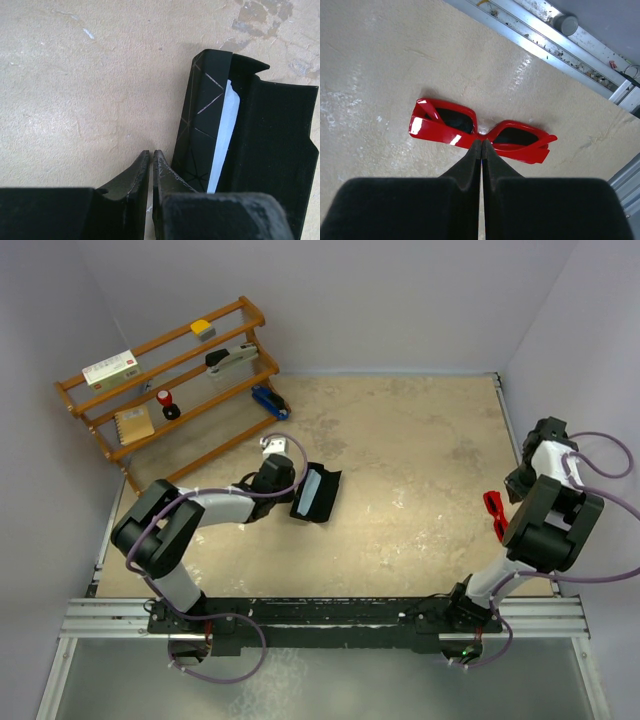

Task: Organize the sunglasses
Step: Adjust the sunglasses at the center of the board.

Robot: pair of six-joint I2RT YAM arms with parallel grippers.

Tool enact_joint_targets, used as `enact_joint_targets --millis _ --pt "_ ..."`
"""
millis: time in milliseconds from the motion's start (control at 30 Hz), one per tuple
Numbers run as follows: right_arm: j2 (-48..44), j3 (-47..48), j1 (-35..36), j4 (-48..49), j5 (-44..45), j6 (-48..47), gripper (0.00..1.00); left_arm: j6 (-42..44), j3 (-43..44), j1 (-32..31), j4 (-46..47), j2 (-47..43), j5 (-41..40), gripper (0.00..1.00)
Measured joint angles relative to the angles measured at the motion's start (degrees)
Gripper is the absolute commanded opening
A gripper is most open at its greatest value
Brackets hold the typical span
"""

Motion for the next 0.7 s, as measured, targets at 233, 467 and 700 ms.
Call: enact_joint_targets --millis 233,467,700 --pt "1.2 -0.5 -0.5 0.3 -0.2 0.3 0.00 0.0 -0.6 0.0 -0.3 -0.8 0.0 0.04" --pt "1.2 -2.8 -0.5 0.9 -0.5 0.4 0.00 0.0 -0.6 0.0 -0.3 -1.5 0.0 0.04" --pt "1.2 -4.2 -0.5 1.3 -0.7 0.4 0.00 0.0 -1.7 0.0 -0.3 -2.4 0.0 0.04"
